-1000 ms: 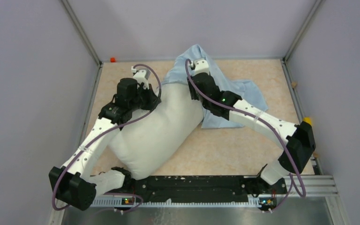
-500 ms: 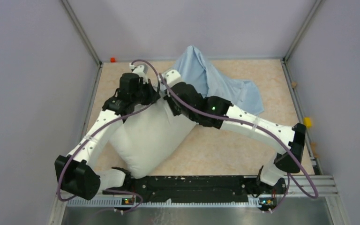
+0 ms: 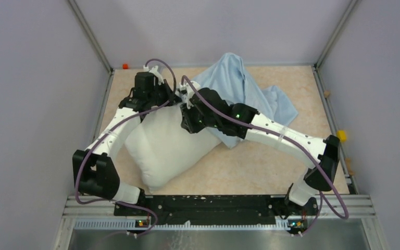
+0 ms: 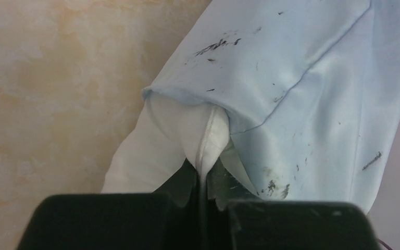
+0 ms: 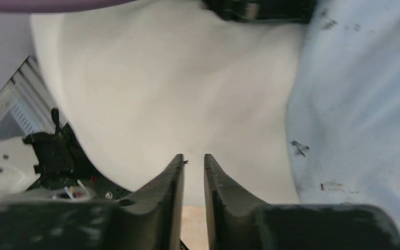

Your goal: Put the pillow into the pillowcase

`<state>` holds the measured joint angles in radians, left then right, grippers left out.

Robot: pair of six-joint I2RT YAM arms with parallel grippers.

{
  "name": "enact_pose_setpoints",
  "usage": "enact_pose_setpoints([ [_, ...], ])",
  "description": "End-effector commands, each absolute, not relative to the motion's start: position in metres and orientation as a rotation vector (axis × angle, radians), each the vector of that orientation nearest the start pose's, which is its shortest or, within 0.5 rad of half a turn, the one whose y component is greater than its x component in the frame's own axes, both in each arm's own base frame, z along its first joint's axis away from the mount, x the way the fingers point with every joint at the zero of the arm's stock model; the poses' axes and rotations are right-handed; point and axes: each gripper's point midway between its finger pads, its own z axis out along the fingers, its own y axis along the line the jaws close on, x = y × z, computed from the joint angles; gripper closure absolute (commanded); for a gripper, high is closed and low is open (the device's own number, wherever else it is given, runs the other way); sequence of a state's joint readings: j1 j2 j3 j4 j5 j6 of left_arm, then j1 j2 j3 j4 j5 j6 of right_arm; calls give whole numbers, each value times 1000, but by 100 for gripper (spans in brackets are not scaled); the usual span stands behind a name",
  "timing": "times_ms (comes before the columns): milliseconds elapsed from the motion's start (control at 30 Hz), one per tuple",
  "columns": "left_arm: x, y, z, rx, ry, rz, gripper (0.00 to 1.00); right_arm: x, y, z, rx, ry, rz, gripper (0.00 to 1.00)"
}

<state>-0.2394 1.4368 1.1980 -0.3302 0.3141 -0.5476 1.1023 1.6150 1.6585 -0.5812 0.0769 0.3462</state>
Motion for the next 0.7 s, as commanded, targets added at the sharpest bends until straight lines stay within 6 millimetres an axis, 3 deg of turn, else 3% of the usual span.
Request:
enact_pose_setpoints([
  [0,400,-172,242,-108,2115,-779,92,232,400,295,-672,2052,683,65],
  [100,406,-165,256,-81,2086,-723,73,242,374,300,-606,2023,570,41],
  [200,409,-163,279,-35,2046,-696,39,249,347,279,-554,2046,442,34],
  [333,401,-157,310,22,1985,-637,8,256,314,242,-467,2088,348,32],
  [467,381,-153,323,69,1967,-559,1,264,284,220,-367,2073,291,30],
  [667,331,-165,294,132,2040,-460,1,269,273,183,-366,2055,219,27],
])
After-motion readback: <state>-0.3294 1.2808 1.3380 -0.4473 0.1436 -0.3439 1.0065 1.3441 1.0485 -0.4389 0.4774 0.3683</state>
